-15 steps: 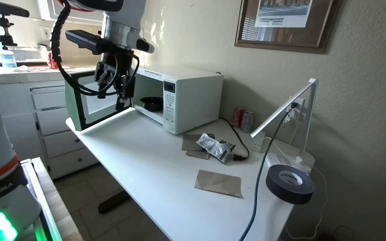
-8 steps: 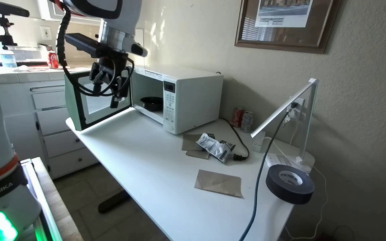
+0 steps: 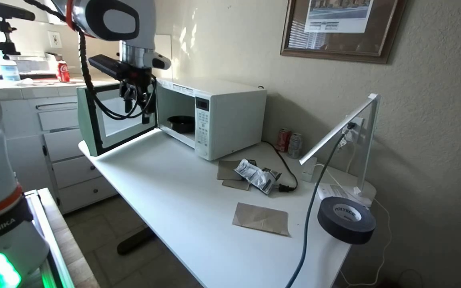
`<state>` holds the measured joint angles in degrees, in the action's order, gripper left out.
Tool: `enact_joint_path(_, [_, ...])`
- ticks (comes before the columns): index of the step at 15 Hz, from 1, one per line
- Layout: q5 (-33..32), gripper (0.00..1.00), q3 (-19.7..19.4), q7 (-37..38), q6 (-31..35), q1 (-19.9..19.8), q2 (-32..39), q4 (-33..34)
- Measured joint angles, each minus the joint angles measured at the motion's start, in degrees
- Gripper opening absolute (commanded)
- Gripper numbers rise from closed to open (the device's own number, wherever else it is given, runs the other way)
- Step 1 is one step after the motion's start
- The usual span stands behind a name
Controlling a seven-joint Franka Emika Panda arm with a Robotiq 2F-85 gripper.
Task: Take the black bowl out of the microwave
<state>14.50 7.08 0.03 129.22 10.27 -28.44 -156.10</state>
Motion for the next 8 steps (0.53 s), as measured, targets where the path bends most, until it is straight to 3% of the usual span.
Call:
enact_joint_path(3, [0.0, 1.00, 2.8, 6.0, 4.6, 0.2, 4.2, 2.2])
enact_joint_path(8, [0.0, 1.00, 4.2, 10.3, 4.4, 0.3, 8.3, 4.9])
